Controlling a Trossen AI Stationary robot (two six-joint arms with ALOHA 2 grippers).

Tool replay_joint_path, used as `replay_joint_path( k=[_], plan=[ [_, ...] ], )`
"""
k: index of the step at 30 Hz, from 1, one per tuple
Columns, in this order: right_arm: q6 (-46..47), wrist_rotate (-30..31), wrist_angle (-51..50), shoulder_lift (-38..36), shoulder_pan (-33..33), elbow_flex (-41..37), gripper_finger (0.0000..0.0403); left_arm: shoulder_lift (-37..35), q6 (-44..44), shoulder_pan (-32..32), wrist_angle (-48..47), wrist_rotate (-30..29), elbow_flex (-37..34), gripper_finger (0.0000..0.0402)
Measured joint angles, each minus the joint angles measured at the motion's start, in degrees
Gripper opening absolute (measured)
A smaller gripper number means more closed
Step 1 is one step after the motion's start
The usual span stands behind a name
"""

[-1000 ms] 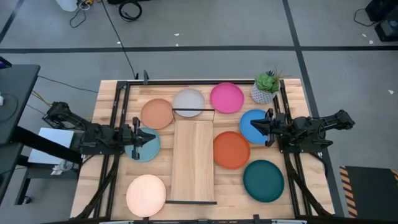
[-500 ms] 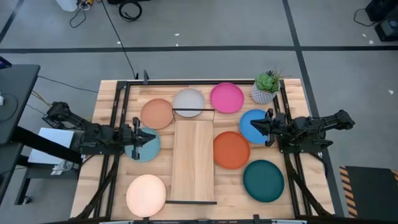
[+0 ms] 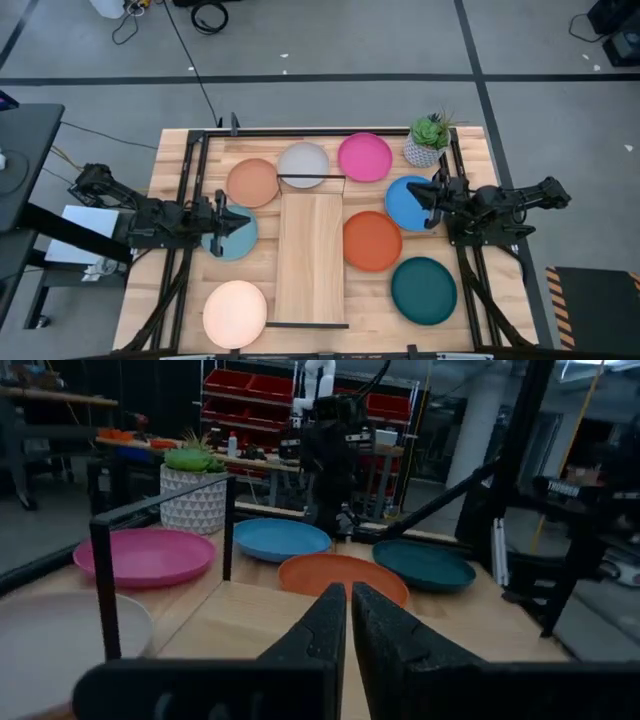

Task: Place and stack plates onto a shelf
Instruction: Put the blue plate on the shelf

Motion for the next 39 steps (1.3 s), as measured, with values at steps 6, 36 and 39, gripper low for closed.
replay_joint_path(
  k=[6, 36, 39],
  plan=[
    [2.79, -1.56, 10.44, -0.03, 0.0, 0.02, 0.0043, 0.01, 2.51, 0.01, 2.77, 8.41, 0.01, 0.0027],
    [13.51, -14.82, -15.61, 38.94, -20.62, 12.88, 0.0046, 0.01, 3.3, 0.08, 24.6, 10.5, -0.01, 0.0027],
    [14.83, -15.85, -19.99, 45.28, -21.18, 16.99, 0.006, 0.01, 3.3, 0.12, 24.4, 10.5, -0.01, 0.0027]
  ],
)
